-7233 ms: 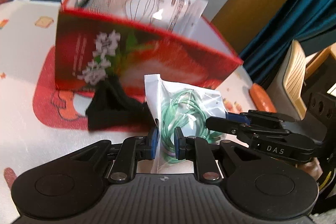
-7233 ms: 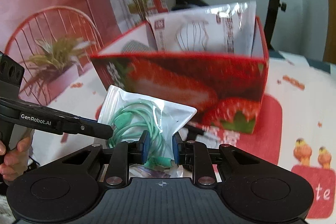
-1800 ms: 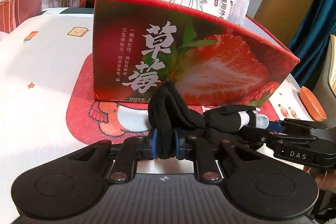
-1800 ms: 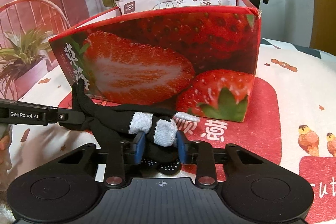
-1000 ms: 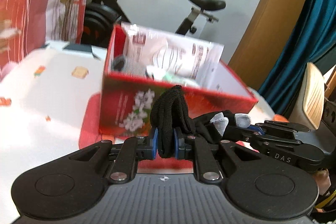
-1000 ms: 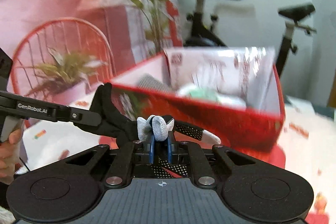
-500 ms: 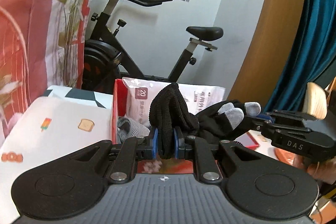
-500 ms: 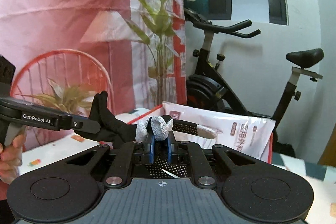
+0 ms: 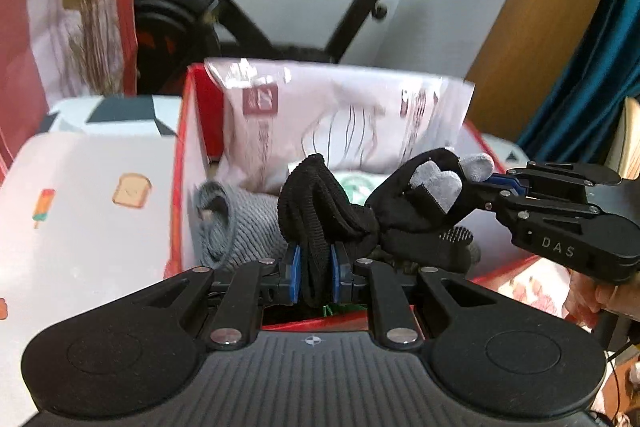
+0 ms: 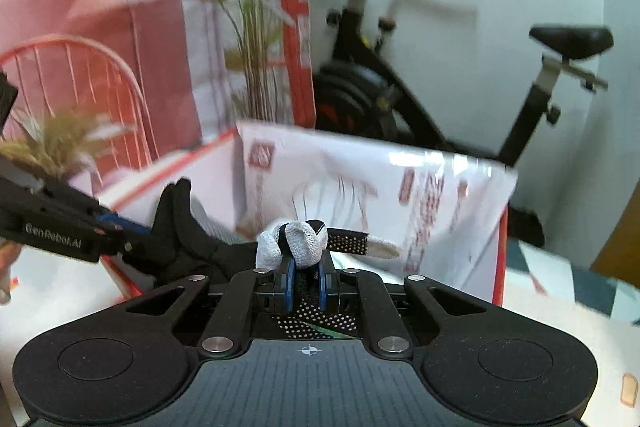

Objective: Organize soft objects
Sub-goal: 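Lower the black glove into the box and open both grippers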

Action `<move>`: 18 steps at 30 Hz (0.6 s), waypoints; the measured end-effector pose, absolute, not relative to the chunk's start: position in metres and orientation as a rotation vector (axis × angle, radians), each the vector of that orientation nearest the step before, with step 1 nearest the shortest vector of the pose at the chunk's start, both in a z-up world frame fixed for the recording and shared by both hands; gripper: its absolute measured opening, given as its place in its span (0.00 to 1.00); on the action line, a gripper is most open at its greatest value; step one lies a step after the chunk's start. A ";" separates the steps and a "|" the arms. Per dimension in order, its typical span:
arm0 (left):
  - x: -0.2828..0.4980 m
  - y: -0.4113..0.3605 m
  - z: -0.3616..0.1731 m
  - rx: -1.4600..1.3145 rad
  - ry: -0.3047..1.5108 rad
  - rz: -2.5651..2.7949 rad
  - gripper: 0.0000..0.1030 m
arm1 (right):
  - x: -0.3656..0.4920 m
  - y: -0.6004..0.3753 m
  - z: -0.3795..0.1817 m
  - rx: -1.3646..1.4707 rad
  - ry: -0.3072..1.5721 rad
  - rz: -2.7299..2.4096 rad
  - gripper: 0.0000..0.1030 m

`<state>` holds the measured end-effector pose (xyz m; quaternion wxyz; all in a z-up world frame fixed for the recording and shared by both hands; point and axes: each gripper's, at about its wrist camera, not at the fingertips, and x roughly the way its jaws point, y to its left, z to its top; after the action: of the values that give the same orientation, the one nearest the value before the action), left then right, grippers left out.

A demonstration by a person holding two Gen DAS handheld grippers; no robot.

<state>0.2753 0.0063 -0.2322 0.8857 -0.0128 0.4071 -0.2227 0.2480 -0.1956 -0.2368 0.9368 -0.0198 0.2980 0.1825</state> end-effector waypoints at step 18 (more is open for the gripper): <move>0.302 0.002 -0.254 -0.034 1.007 -0.453 0.18 | 0.269 -0.204 -0.276 0.035 0.816 0.314 0.10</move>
<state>0.3024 0.0016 -0.2535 0.8511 -0.0160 0.4785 -0.2153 0.2688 -0.2038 -0.2760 0.9058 0.0169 0.3951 0.1521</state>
